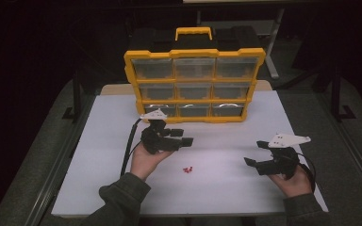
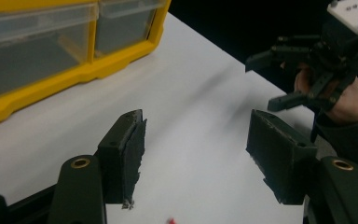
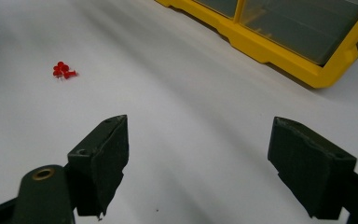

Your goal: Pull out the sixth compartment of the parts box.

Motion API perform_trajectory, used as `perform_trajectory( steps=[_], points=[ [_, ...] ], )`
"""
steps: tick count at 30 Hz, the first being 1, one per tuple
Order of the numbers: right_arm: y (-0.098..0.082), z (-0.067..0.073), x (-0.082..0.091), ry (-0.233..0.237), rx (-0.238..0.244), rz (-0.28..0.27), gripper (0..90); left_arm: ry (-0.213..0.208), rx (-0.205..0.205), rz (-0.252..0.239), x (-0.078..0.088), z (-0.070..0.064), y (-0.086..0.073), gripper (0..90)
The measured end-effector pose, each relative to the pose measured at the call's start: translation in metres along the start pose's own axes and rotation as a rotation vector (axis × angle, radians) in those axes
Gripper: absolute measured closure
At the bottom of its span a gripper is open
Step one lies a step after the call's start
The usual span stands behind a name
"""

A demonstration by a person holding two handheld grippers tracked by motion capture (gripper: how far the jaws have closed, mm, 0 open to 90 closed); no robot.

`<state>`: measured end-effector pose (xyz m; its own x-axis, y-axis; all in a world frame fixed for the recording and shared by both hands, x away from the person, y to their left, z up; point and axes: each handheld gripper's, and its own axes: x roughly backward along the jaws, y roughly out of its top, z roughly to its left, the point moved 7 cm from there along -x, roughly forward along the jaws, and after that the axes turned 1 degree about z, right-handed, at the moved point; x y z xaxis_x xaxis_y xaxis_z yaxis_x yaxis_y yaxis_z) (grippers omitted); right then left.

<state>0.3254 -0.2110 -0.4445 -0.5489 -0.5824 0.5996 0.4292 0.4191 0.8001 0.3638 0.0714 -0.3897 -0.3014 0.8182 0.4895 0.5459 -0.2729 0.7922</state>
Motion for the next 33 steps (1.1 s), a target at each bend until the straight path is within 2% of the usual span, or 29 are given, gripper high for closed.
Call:
perform_trajectory(
  steps=[4,5,8,10,12,13,14,15,18,23,25,26,28,33],
  points=[
    [0.0,-0.002,0.0,0.002,-0.007,0.0,19.2,0.007,0.014,-0.014,-0.011,-0.002,0.014,36.4],
    [0.0,-0.003,0.0,0.001,-0.008,-0.002,19.2,0.019,0.006,-0.018,-0.017,-0.002,0.021,36.9],
    [-0.001,-0.003,0.0,-0.001,-0.006,0.001,19.2,0.01,0.011,-0.025,-0.024,-0.003,0.027,42.5],
    [-0.002,-0.003,-0.002,-0.004,-0.001,0.007,19.2,-0.005,0.055,-0.04,-0.037,-0.003,0.035,41.8],
    [-0.003,-0.004,-0.003,-0.005,-0.007,0.014,18.9,-0.001,0.064,-0.042,-0.041,-0.002,0.038,41.5],
    [-0.003,-0.005,-0.003,-0.006,-0.008,0.013,18.9,0.009,0.08,-0.047,-0.049,0.0,0.044,40.7],
    [-0.003,-0.005,-0.003,-0.006,-0.008,0.013,18.9,0.009,0.08,-0.047,-0.049,0.0,0.044,40.6],
    [-0.003,-0.006,-0.003,-0.004,-0.013,0.017,18.9,0.035,0.083,-0.058,-0.056,0.001,0.05,40.1],
    [-0.003,-0.006,-0.002,-0.011,-0.013,0.012,19.2,0.037,0.098,-0.073,-0.061,0.001,0.056,41.6],
    [-0.003,-0.008,-0.002,-0.008,-0.015,0.007,19.5,0.063,0.119,-0.102,-0.073,0.002,0.072,43.1],
    [-0.003,-0.008,-0.002,-0.015,-0.003,0.006,20.4,0.069,0.148,-0.133,-0.079,0.003,0.081,44.6],
    [-0.003,-0.008,-0.002,-0.015,-0.003,0.006,20.4,0.069,0.148,-0.133,-0.079,0.003,0.081,45.7],
    [-0.003,-0.007,-0.002,-0.009,-0.007,0.009,20.2,0.072,0.196,-0.161,-0.085,0.005,0.089,45.9],
    [-0.003,-0.007,-0.003,-0.003,-0.012,0.015,20.0,0.085,0.231,-0.193,-0.092,0.008,0.099,46.7]
  ],
)
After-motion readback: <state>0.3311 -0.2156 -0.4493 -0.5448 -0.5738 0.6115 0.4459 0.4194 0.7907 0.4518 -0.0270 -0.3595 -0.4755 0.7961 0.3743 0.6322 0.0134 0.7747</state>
